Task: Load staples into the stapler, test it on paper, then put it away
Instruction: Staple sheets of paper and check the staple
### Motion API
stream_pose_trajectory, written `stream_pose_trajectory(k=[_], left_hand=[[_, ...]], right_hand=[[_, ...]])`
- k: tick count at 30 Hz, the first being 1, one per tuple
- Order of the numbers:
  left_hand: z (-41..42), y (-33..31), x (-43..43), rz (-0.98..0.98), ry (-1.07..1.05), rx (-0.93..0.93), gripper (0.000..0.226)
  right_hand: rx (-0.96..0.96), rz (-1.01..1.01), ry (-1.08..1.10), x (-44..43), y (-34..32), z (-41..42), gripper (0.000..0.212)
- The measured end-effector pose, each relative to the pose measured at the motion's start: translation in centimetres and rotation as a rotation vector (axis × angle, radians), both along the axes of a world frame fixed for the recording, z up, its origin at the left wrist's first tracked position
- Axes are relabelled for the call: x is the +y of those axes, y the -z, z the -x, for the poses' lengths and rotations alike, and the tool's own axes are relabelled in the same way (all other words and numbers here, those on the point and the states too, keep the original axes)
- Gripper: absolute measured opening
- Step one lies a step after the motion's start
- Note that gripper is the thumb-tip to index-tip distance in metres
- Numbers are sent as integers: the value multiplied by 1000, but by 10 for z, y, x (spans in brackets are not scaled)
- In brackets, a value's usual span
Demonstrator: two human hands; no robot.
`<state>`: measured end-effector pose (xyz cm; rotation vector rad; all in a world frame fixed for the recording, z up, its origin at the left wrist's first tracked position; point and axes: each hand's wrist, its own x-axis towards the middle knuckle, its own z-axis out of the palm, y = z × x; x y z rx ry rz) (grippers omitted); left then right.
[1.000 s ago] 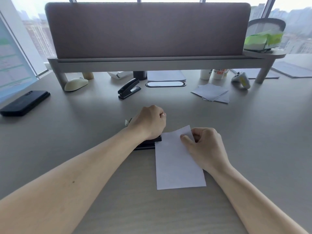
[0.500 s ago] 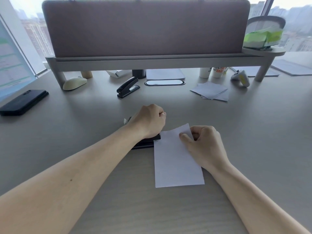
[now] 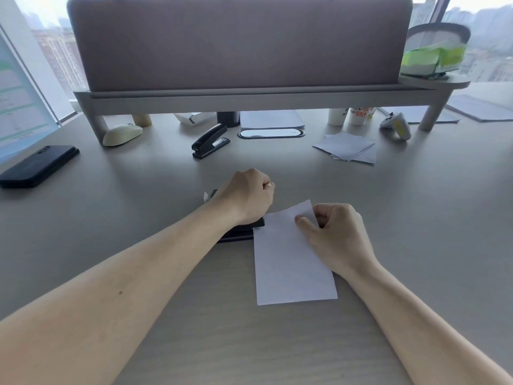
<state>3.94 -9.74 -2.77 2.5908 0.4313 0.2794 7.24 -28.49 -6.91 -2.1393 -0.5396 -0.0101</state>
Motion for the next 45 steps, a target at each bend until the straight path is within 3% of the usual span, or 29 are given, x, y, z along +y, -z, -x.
stream_pose_trajectory(k=[11, 45], left_hand=[[-1, 2, 0, -36, 3, 68, 48], [0, 6, -15, -278, 34, -5, 49]], right_hand=[[11, -12, -6, -2, 1, 0, 30], [18, 15, 9, -2, -4, 4, 26]])
